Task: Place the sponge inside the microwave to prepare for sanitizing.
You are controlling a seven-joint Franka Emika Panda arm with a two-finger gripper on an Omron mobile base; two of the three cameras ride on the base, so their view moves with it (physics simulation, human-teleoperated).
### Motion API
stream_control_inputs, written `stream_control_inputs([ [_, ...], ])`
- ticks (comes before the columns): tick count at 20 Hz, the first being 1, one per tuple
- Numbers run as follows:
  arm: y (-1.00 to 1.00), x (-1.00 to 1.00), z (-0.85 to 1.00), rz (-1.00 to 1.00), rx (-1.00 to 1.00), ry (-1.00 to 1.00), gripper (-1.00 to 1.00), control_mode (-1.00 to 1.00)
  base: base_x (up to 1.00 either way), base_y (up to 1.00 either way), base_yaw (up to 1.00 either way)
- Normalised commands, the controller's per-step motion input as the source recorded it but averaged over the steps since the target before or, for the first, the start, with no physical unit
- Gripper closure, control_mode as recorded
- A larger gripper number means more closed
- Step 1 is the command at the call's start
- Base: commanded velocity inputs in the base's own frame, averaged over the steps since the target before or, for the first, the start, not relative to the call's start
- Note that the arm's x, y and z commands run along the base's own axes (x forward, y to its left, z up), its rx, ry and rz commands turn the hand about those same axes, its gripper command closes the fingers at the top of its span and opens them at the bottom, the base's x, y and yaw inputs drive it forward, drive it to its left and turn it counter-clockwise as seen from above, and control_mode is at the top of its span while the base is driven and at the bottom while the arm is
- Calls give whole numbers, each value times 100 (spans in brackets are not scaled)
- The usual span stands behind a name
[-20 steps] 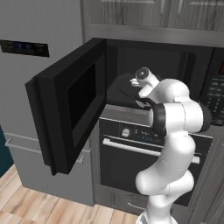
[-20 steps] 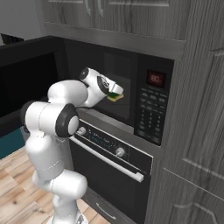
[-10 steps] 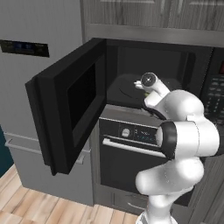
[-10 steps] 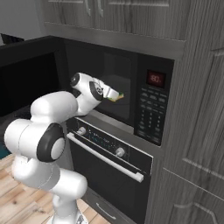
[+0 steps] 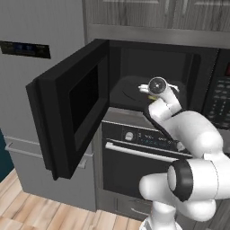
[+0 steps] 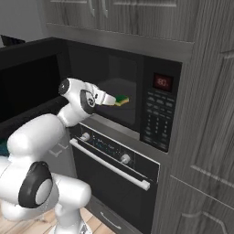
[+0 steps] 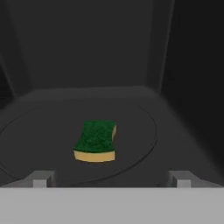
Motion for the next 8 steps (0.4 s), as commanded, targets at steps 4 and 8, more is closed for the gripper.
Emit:
stream_control_inputs([
  [4,12,-57,33,2,2,5,-100,-100,0,0,0],
  [8,11,-72,33,4,7,2,-100,-100,0,0,0],
])
